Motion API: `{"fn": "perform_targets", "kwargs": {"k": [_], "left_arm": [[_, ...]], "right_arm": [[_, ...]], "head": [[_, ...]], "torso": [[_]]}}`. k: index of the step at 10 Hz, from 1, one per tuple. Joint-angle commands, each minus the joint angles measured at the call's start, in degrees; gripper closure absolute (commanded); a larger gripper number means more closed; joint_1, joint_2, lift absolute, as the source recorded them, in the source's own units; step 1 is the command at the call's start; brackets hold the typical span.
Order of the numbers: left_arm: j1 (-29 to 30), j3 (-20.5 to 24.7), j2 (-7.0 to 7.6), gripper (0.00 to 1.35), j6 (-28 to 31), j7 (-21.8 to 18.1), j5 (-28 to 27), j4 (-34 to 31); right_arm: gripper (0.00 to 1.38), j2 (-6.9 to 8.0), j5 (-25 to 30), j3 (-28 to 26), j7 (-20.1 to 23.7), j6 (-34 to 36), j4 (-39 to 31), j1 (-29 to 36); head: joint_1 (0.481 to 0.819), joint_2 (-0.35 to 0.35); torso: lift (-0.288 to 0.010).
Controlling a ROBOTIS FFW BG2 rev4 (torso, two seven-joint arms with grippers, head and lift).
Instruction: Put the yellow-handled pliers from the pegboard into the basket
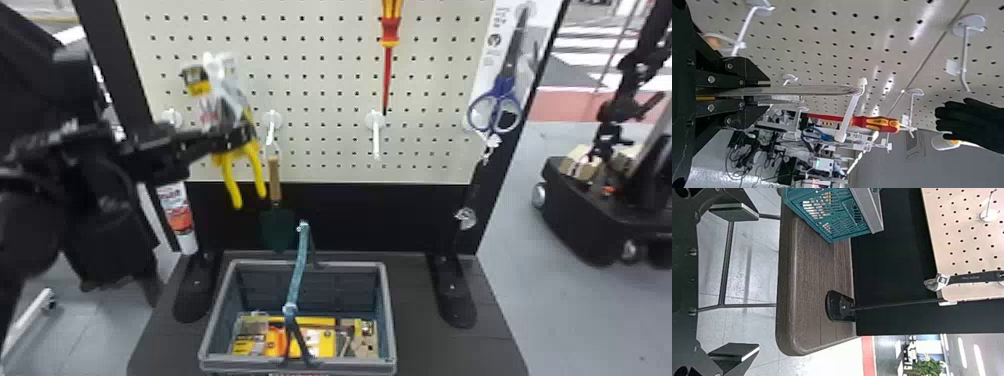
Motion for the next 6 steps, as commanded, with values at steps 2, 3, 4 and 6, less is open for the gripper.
{"fn": "perform_targets", "kwargs": {"k": [2,3,4,6], "left_arm": [[6.94,1.73,-2.0,1.13,-2.63,-0.26,-1.03,-0.89],[8.78,2.78,-3.05,1.13,-4.48,-0.88,-3.76,-0.89],[10.26,3.31,-3.58,1.13,-5.88,-1.14,-6.57,-0.89],[14.07,4.72,-5.86,1.13,-10.1,-1.05,-7.28,1.22]], "right_arm": [[0.13,0.05,-0.11,-0.09,-0.03,0.0,-0.34,0.39],[0.13,0.05,-0.11,-0.09,0.05,0.0,-0.34,0.39],[0.13,0.05,-0.11,0.0,-0.03,0.0,-0.06,0.39],[0.13,0.05,-0.11,0.0,-0.03,0.0,0.22,0.39]], "head": [[0.549,0.0],[0.549,0.0],[0.549,0.0],[0.549,0.0]], "torso": [[-0.1],[-0.1],[-0.1],[-0.1]]}}
